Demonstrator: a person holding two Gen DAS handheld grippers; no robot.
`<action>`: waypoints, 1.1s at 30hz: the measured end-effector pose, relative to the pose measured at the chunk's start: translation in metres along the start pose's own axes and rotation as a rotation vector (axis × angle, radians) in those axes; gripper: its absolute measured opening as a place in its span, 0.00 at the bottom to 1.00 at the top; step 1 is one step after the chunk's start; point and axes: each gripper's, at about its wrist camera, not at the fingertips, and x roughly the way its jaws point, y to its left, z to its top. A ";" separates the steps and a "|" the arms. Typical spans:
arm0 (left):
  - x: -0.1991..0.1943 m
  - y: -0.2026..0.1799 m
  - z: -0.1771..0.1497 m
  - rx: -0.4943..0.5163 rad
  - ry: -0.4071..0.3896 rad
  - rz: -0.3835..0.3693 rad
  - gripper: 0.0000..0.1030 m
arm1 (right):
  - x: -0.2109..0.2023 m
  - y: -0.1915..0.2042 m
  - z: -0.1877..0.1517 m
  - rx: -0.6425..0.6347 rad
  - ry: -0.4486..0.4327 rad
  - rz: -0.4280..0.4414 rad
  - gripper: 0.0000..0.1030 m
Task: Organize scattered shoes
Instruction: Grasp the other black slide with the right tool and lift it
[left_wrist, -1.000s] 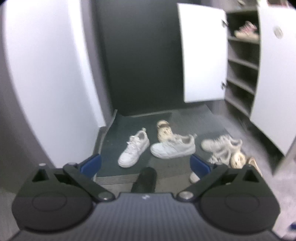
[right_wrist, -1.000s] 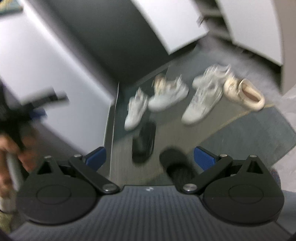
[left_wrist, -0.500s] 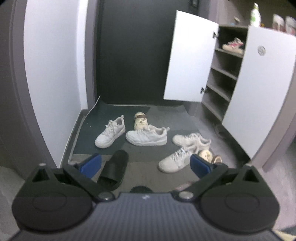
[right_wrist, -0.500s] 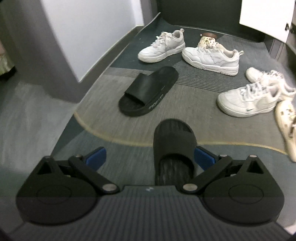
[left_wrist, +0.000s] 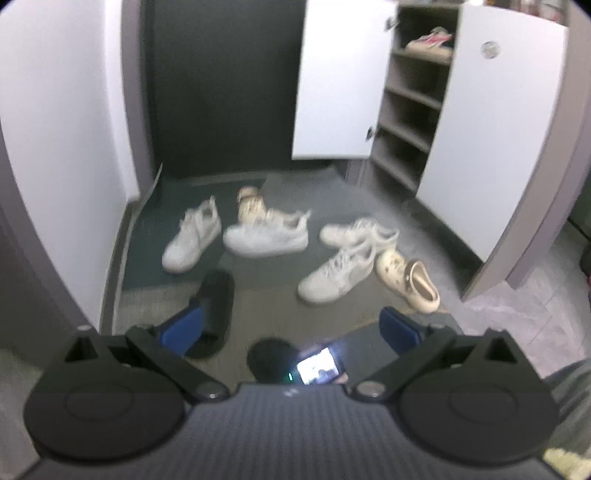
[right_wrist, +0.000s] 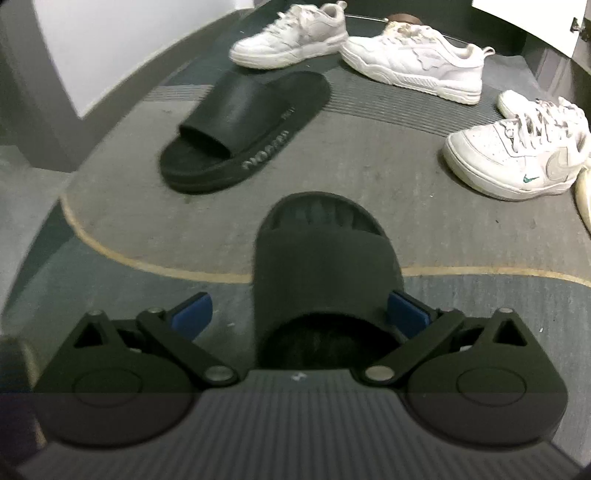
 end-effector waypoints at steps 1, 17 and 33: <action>0.001 0.001 0.002 -0.010 0.009 -0.011 1.00 | 0.002 -0.001 0.000 0.020 0.002 -0.011 1.00; -0.004 -0.006 0.021 -0.056 0.004 -0.110 1.00 | 0.013 0.002 -0.001 0.328 -0.045 -0.141 0.96; 0.016 -0.005 0.028 -0.077 0.035 -0.001 1.00 | 0.033 0.011 0.017 0.356 0.009 -0.117 1.00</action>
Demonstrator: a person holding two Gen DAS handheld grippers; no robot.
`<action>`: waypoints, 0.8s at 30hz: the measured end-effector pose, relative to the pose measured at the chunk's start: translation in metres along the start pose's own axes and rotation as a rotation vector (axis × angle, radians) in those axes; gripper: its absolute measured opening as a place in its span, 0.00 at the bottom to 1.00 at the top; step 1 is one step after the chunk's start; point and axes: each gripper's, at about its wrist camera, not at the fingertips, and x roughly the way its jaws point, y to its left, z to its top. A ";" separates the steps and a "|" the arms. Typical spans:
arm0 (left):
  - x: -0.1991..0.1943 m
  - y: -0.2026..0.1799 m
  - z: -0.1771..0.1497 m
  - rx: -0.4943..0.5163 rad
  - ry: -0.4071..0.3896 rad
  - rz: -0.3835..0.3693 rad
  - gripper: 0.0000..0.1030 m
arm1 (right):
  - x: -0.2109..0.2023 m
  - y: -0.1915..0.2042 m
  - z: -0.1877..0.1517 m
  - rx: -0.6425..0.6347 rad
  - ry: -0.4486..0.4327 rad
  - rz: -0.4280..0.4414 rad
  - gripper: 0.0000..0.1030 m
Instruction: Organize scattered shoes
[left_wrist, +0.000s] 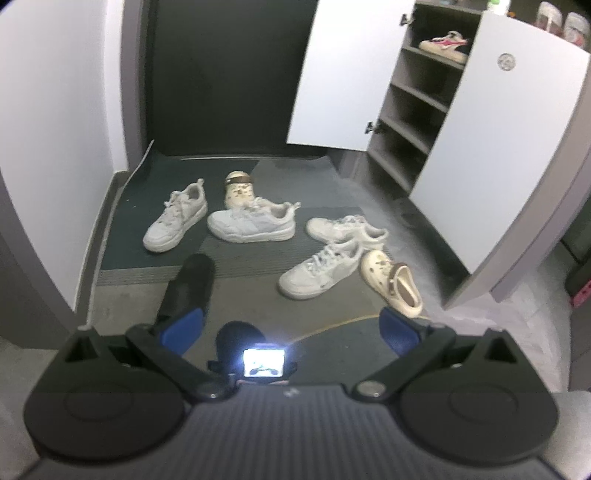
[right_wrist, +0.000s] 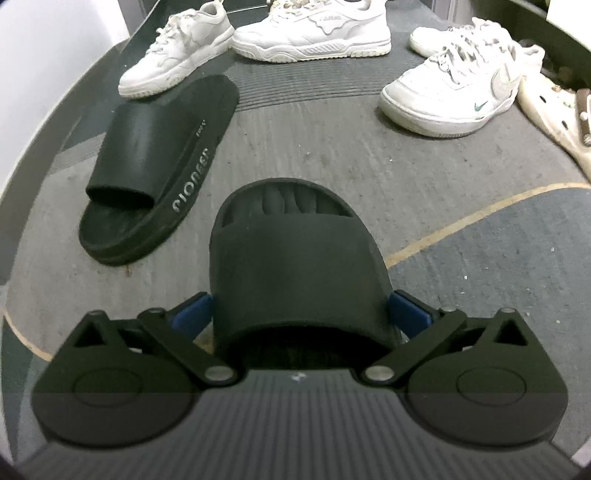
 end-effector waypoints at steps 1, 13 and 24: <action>0.001 0.000 0.001 -0.001 0.001 0.008 1.00 | -0.002 -0.002 0.001 0.004 0.006 0.015 1.00; -0.019 0.037 0.019 -0.105 -0.071 0.090 1.00 | -0.124 -0.021 0.029 0.008 0.005 0.165 1.00; -0.042 0.071 0.031 -0.131 -0.144 0.135 1.00 | -0.314 -0.058 0.078 -0.001 -0.075 0.123 1.00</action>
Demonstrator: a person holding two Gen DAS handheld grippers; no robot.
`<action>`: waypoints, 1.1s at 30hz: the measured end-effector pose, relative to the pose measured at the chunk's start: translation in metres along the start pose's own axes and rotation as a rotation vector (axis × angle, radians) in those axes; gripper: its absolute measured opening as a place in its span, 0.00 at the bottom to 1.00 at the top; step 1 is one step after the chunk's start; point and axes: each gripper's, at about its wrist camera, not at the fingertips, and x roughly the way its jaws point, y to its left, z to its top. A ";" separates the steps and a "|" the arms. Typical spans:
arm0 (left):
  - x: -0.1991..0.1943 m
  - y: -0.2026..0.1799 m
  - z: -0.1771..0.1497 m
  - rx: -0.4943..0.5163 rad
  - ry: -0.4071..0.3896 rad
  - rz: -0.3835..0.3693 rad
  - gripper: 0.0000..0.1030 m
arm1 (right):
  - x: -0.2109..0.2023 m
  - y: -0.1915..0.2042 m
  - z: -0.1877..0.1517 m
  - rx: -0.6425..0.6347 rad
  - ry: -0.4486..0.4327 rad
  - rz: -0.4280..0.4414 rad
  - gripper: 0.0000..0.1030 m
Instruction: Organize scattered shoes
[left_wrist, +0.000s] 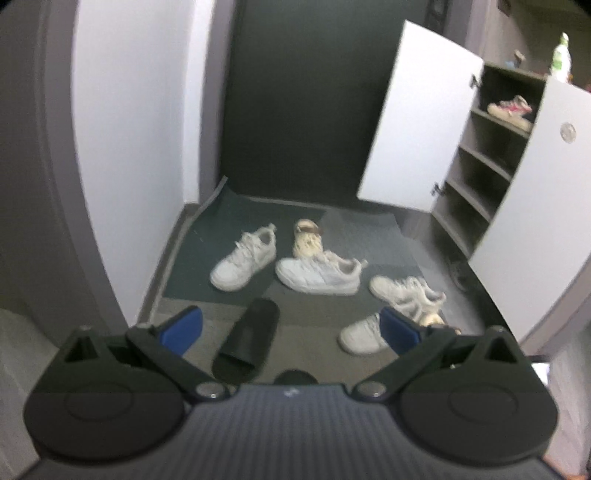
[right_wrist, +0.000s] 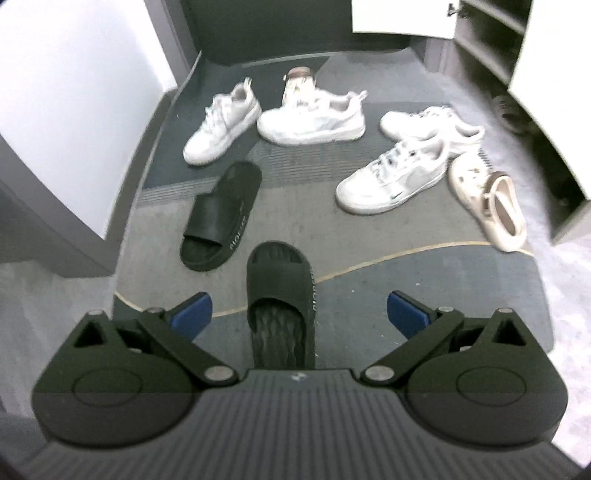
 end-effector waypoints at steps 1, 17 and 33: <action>-0.001 0.003 0.002 -0.002 -0.006 0.004 1.00 | -0.017 -0.002 0.005 0.001 -0.008 -0.003 1.00; 0.059 0.025 0.004 0.354 0.106 0.070 1.00 | -0.119 -0.002 0.040 0.203 -0.234 0.419 1.00; 0.420 0.067 -0.087 0.434 0.389 -0.083 1.00 | -0.042 -0.014 0.055 0.400 0.009 0.375 1.00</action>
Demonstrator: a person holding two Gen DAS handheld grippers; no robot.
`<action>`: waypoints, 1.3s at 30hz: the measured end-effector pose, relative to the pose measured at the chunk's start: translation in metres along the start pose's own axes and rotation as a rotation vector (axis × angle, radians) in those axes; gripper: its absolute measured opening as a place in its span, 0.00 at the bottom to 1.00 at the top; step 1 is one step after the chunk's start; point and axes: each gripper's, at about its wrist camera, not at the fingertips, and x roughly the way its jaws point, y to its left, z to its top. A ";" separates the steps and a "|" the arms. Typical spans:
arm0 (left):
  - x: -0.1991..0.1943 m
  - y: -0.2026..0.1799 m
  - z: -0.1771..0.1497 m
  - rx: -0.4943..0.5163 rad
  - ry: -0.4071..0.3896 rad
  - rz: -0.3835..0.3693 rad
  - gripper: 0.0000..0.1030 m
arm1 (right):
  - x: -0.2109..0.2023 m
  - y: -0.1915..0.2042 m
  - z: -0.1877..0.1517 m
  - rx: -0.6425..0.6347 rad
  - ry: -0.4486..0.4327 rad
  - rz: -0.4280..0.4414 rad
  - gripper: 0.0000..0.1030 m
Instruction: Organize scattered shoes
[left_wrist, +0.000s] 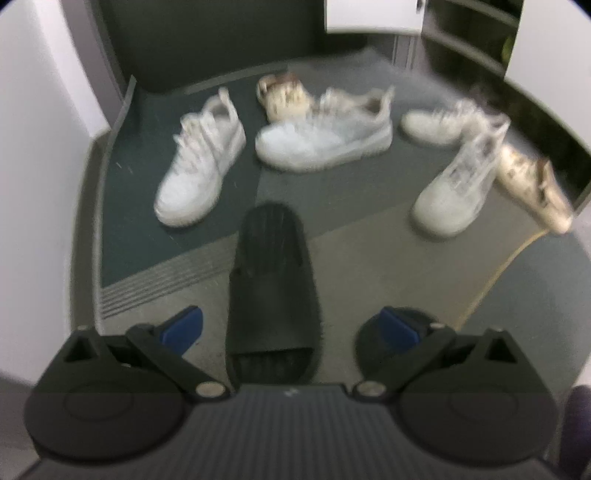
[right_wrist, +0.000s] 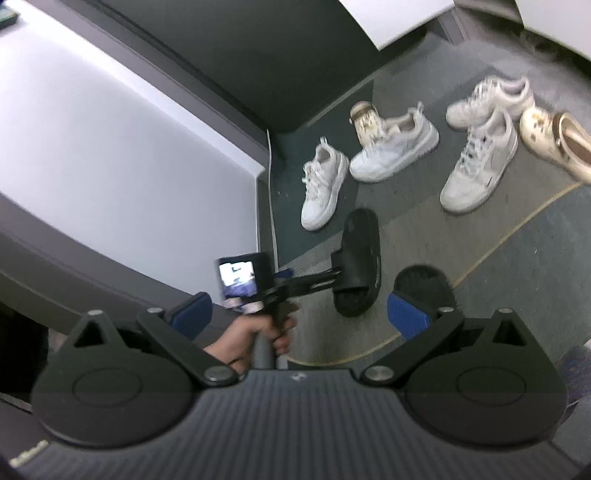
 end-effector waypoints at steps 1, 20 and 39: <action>0.013 0.005 0.001 -0.001 0.007 -0.003 1.00 | 0.003 -0.001 0.001 0.012 0.003 -0.002 1.00; 0.147 0.034 0.006 -0.031 0.122 -0.062 0.98 | 0.031 -0.014 -0.018 0.220 -0.038 -0.138 1.00; 0.040 0.030 -0.106 0.078 0.131 -0.036 0.90 | -0.010 0.004 -0.051 0.111 -0.164 -0.104 1.00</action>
